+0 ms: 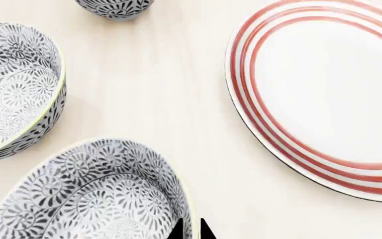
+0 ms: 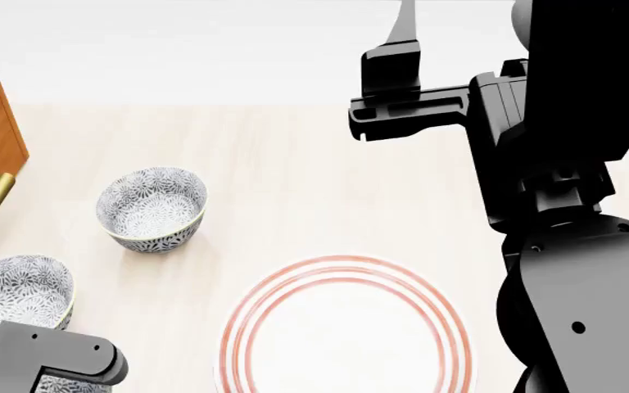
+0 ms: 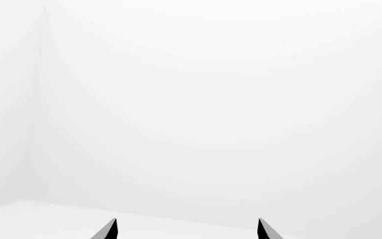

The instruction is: Put the bowl at the front on the plate.

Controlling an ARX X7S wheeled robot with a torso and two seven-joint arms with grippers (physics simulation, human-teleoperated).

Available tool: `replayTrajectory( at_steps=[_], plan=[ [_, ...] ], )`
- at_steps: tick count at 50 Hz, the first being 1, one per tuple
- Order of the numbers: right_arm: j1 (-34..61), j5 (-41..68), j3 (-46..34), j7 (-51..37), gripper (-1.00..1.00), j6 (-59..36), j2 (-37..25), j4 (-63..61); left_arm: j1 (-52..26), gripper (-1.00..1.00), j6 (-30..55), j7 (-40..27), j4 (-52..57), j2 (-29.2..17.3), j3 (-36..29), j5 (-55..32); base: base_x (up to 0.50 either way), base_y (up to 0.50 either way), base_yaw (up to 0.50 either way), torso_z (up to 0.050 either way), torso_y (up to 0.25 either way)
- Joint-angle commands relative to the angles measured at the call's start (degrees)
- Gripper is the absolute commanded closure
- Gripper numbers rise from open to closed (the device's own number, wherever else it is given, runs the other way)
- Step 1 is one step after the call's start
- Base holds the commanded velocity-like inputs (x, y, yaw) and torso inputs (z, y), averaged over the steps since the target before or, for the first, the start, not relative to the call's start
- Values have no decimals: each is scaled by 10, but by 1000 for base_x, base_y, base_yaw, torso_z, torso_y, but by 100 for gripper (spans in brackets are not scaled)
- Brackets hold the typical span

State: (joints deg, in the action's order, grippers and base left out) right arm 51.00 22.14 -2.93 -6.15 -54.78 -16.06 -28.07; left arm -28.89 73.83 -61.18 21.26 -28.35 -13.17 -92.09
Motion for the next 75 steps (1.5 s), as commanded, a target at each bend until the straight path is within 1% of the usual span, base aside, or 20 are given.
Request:
replayTrajectory(
  at_steps=[1, 2, 14, 23, 30, 31, 38, 39, 51, 52, 53, 54, 57, 58, 60, 61, 63, 64, 66, 75],
  plan=[
    [0, 2, -1, -1, -100, 5, -1, 4, -38, 100, 4, 52, 69, -23, -46, 129, 0, 0, 0, 0, 0],
    [-1, 1, -2, 0, -100, 6, -2, 4, -44, 100, 3, 62, 79, -27, -57, 148, 0, 0, 0, 0, 0],
    [-1, 2, -6, -2, -100, 12, -1, 10, -75, 100, -1, 91, 112, -44, -101, 211, 0, 0, 0, 0, 0],
    [-4, 5, -4, -4, -100, 13, -2, 9, -109, 100, 10, 86, 131, -54, -121, 232, 0, 0, 0, 0, 0],
    [-6, 7, -4, -6, -100, 14, -2, 9, -147, 100, 17, 105, 146, -57, -136, 234, 0, 0, 0, 0, 0],
    [-6, 8, -3, -6, -100, 14, -2, 8, -161, 100, 16, 121, 154, -64, -154, 253, 0, 0, 0, 0, 0],
    [-8, 9, -3, -7, -100, 17, -4, 10, -209, 100, -1, 184, 166, -81, -198, 302, 0, 0, 0, 0, 0],
    [-8, 10, -2, -7, -100, 17, -3, 10, -215, 100, -11, 205, 165, -82, -194, 295, 0, 0, 0, 0, 0],
    [-7, 12, -3, -7, -100, 22, -4, 16, -297, 100, -52, 325, 145, -103, -255, 360, 0, 0, 0, 0, 0],
    [-7, 11, -4, -8, -100, 24, -5, 17, -313, 100, -67, 360, 149, -110, -277, 381, 0, 0, 0, 0, 0],
    [-7, 11, -4, -8, -100, 24, -4, 17, -317, 100, -71, 367, 145, -110, -279, 384, 0, 0, 0, 0, 0],
    [-6, 12, -3, -8, -100, 24, -4, 18, -328, 100, -85, 396, 144, -112, -291, 393, 0, 0, 0, 0, 0],
    [-5, 12, -3, -8, -100, 25, -4, 19, -341, 100, -97, 431, 124, -109, -300, 398, 0, 0, 0, 0, 0],
    [-5, 13, -3, -8, -100, 26, -4, 19, -352, 100, -103, 447, 119, -111, -322, 421, 0, 0, 0, 0, 0],
    [-5, 14, -3, -9, -100, 26, -4, 20, -354, 100, -113, 462, 100, -107, -318, 418, 0, 0, 0, 0, 0],
    [-5, 14, -2, -9, -100, 27, -4, 20, -366, 100, -122, 483, 87, -107, -340, 441, 0, 0, 0, 0, 0],
    [-5, 14, -2, -9, -100, 27, -5, 21, -365, 100, -140, 502, 78, -106, -339, 441, 0, 0, 0, 0, 0],
    [-6, 13, -3, -9, -100, 30, -5, 21, -379, 100, -145, 523, 71, -105, -359, 460, 0, 0, 0, 0, 0],
    [-6, 13, -3, -9, -100, 31, -4, 23, -395, 100, -170, 567, 29, -94, -383, 484, 0, 0, 0, 0, 0],
    [-5, 17, -1, -10, -100, 32, -6, 21, -436, 100, -242, 669, -73, -56, -448, 553, 0, 0, 0, 0, 0]
  ],
)
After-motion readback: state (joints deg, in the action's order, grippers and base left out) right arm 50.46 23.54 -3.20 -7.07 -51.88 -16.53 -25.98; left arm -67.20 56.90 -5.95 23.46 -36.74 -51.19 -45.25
